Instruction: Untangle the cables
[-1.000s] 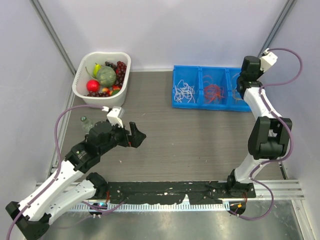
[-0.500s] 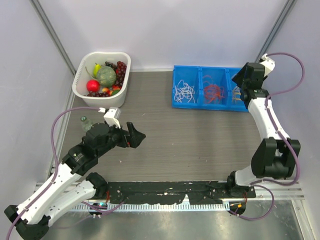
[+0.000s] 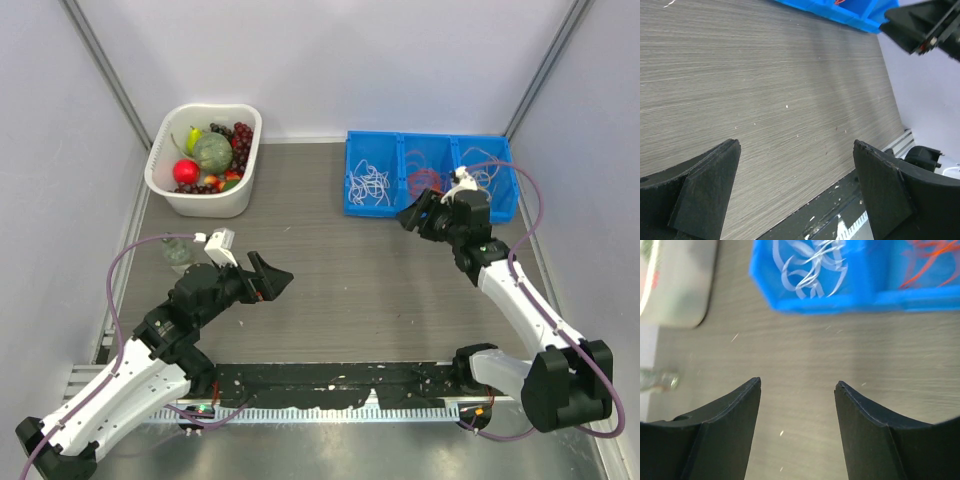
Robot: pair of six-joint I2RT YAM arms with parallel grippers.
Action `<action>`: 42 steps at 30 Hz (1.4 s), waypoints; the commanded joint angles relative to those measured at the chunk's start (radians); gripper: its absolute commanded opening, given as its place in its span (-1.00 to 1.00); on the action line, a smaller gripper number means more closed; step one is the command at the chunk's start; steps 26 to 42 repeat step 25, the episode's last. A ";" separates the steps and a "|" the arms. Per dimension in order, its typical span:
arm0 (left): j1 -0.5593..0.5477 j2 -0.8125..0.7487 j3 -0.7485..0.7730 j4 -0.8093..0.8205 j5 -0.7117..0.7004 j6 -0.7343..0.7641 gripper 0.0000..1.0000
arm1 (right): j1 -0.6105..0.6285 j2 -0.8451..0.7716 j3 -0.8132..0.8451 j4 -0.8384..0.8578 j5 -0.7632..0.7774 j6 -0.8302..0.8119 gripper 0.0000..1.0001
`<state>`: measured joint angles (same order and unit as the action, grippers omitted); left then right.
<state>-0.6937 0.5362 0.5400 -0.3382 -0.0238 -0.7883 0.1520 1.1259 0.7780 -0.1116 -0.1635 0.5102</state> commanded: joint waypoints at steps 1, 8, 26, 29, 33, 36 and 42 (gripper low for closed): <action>-0.001 -0.028 -0.028 0.157 -0.036 -0.091 0.98 | 0.049 -0.118 -0.075 0.105 -0.146 0.050 0.33; -0.001 -0.067 -0.084 0.223 -0.061 -0.160 0.98 | 0.049 -0.353 -0.224 0.171 -0.222 0.090 0.42; -0.001 -0.251 -0.301 0.419 -0.073 -0.265 0.99 | 0.049 -0.865 -0.580 0.233 -0.061 0.301 0.85; -0.001 -0.251 -0.301 0.419 -0.073 -0.265 0.99 | 0.049 -0.865 -0.580 0.233 -0.061 0.301 0.85; -0.001 -0.251 -0.301 0.419 -0.073 -0.265 0.99 | 0.049 -0.865 -0.580 0.233 -0.061 0.301 0.85; -0.001 -0.251 -0.301 0.419 -0.073 -0.265 0.99 | 0.049 -0.865 -0.580 0.233 -0.061 0.301 0.85; -0.001 -0.251 -0.301 0.419 -0.073 -0.265 0.99 | 0.049 -0.865 -0.580 0.233 -0.061 0.301 0.85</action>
